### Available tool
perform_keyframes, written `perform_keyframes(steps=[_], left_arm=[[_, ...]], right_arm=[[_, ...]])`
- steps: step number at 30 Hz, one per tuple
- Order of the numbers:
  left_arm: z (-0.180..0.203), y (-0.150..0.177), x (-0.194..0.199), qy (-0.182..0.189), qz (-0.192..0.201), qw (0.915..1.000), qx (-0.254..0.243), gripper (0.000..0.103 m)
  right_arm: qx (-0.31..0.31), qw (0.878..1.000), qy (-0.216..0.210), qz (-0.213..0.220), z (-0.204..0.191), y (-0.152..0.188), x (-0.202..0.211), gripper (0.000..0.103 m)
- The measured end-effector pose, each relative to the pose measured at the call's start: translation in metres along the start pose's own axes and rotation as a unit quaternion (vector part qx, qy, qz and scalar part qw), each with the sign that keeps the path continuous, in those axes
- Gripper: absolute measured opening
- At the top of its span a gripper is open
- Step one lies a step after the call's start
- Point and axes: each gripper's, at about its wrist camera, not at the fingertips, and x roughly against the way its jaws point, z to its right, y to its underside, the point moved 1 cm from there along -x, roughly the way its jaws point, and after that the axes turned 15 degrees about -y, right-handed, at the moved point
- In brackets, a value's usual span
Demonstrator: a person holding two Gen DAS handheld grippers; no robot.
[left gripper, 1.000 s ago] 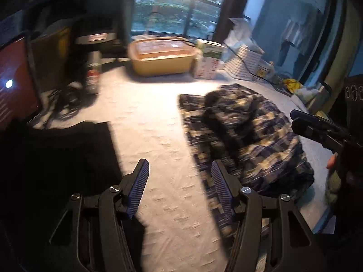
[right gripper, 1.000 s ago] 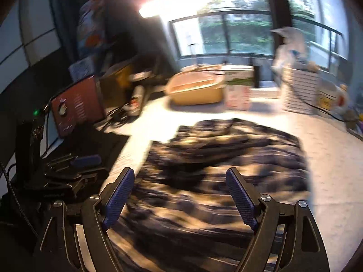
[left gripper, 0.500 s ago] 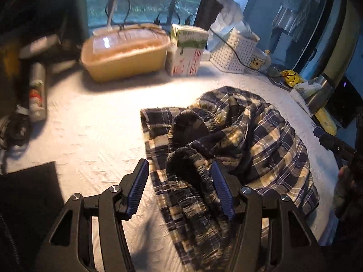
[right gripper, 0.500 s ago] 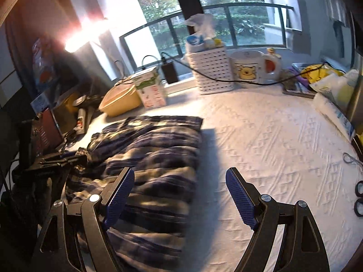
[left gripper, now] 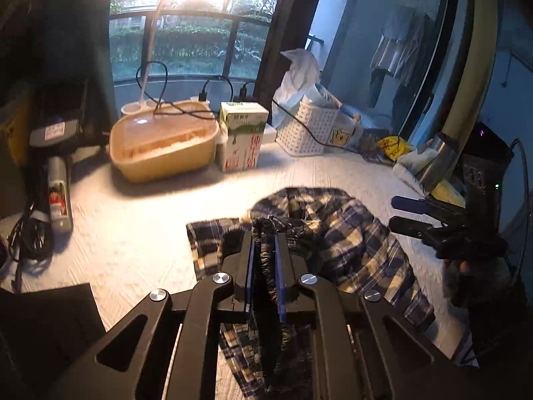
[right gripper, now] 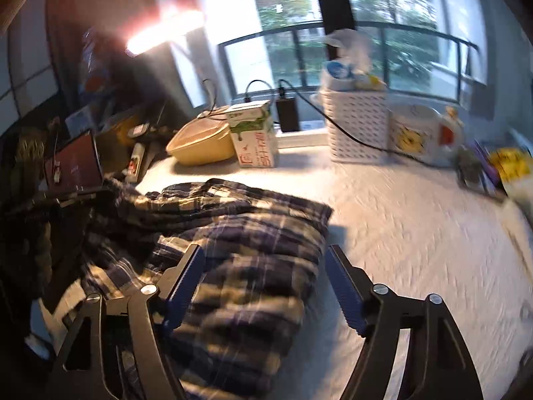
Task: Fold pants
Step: 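Grasp the elastic waistband edge with the left gripper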
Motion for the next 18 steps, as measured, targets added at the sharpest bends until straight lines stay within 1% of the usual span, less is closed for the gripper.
perform_keyframes(steps=[2, 3, 4, 5, 6, 8, 10, 12, 13, 15, 17, 18], left_arm=[[-0.002, -0.007, 0.002, 0.006, 0.008, 0.9999, 0.007, 0.009], [-0.003, -0.010, 0.003, 0.007, 0.014, 0.9998, 0.007, 0.009], [-0.003, -0.014, 0.005, 0.007, 0.021, 0.9997, 0.006, 0.009], [-0.004, -0.018, 0.005, 0.005, 0.027, 0.9996, 0.005, 0.009], [-0.006, -0.024, 0.003, 0.005, 0.034, 0.9994, 0.007, 0.009], [-0.009, -0.032, -0.003, 0.004, 0.042, 0.9990, 0.010, 0.009], [-0.015, -0.037, -0.020, -0.005, 0.036, 0.9993, 0.011, 0.009], [-0.025, -0.036, -0.045, -0.017, 0.009, 0.9996, 0.023, 0.009], [-0.031, -0.033, -0.059, -0.017, -0.014, 0.9992, 0.033, 0.009], [-0.040, -0.024, -0.078, -0.026, -0.044, 0.9978, 0.043, 0.009], [-0.042, -0.018, -0.085, -0.025, -0.059, 0.9969, 0.044, 0.010], [-0.042, -0.016, -0.086, -0.024, -0.062, 0.9968, 0.045, 0.010]], right_arm=[[0.019, 1.000, -0.006, -0.004, 0.000, -0.008, -0.004, 0.064], [0.030, 1.000, -0.007, -0.006, 0.001, -0.014, -0.006, 0.061], [0.041, 0.999, -0.009, -0.008, 0.003, -0.020, -0.007, 0.053], [0.046, 0.999, -0.010, -0.009, 0.004, -0.023, -0.008, 0.041], [0.051, 0.999, -0.013, -0.013, 0.009, -0.028, -0.011, 0.037], [0.048, 0.999, -0.016, -0.021, 0.018, -0.033, -0.016, 0.035], [0.041, 0.998, -0.037, -0.038, 0.028, -0.037, -0.024, 0.035], [0.047, 0.996, -0.044, -0.056, 0.039, -0.037, -0.033, 0.035], [0.051, 0.996, -0.041, -0.064, 0.041, -0.037, -0.036, 0.035], [0.063, 0.994, -0.028, -0.085, 0.049, -0.034, -0.044, 0.035], [0.068, 0.992, -0.031, -0.100, 0.051, -0.031, -0.046, 0.035], [0.072, 0.991, -0.040, -0.107, 0.050, -0.028, -0.047, 0.035]])
